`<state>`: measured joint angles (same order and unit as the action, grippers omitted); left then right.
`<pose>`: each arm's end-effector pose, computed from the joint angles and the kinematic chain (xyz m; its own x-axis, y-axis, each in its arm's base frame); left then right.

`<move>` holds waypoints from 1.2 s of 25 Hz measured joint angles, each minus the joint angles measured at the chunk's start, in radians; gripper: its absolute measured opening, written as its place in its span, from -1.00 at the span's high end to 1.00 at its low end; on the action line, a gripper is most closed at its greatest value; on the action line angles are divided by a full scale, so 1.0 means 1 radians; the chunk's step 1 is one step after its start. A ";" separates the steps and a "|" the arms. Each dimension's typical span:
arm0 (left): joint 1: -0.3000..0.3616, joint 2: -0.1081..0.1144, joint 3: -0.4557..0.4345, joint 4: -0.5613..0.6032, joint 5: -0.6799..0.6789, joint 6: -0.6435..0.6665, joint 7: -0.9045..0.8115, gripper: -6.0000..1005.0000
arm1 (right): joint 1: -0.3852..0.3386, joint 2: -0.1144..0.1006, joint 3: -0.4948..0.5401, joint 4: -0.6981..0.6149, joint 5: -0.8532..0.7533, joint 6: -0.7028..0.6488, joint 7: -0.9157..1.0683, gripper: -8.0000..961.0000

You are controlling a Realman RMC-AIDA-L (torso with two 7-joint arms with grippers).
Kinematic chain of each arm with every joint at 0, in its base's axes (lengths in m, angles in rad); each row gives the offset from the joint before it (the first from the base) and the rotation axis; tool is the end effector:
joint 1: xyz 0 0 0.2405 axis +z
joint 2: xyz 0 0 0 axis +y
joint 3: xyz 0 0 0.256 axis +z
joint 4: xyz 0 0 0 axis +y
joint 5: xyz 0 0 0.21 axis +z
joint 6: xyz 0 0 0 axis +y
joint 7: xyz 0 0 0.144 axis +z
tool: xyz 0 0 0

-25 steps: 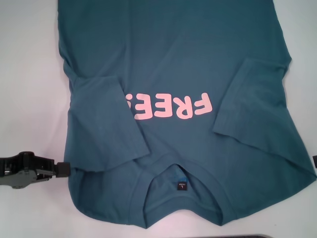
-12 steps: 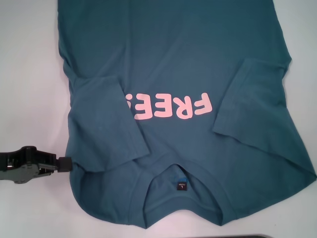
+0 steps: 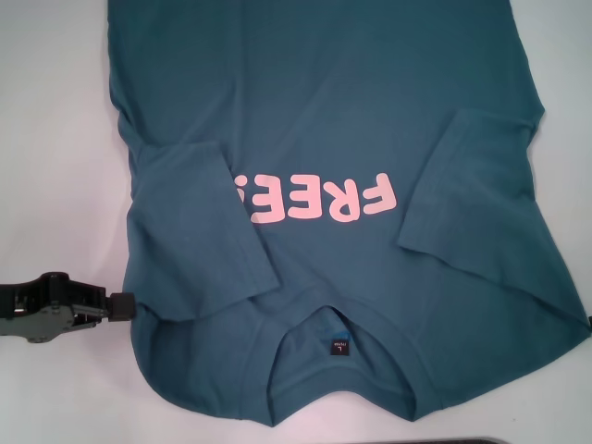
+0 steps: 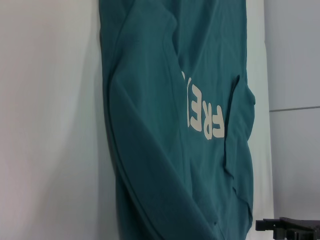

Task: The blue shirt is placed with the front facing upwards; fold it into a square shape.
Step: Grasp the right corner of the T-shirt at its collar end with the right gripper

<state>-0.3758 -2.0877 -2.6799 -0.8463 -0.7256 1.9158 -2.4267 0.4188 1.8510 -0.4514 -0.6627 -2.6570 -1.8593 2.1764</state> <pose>-0.3202 0.2386 0.0305 -0.0533 0.9884 0.1420 0.9623 0.0129 0.2716 0.3775 0.2351 0.0918 0.1079 -0.9934 -0.0389 -0.9941 -0.1075 -0.0108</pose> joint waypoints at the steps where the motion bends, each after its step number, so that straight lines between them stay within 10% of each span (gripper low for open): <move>1: 0.000 0.000 0.000 0.000 0.000 0.000 0.000 0.96 | 0.000 0.002 0.000 0.000 0.000 0.005 0.000 -0.37; 30: -0.006 0.000 0.000 -0.001 0.000 0.000 -0.005 0.96 | 0.012 0.046 -0.009 0.009 -0.006 0.055 0.003 -0.37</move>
<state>-0.3820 -2.0877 -2.6798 -0.8468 -0.7256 1.9162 -2.4313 0.4309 1.8974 -0.4601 -0.6533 -2.6635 -1.8045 2.1791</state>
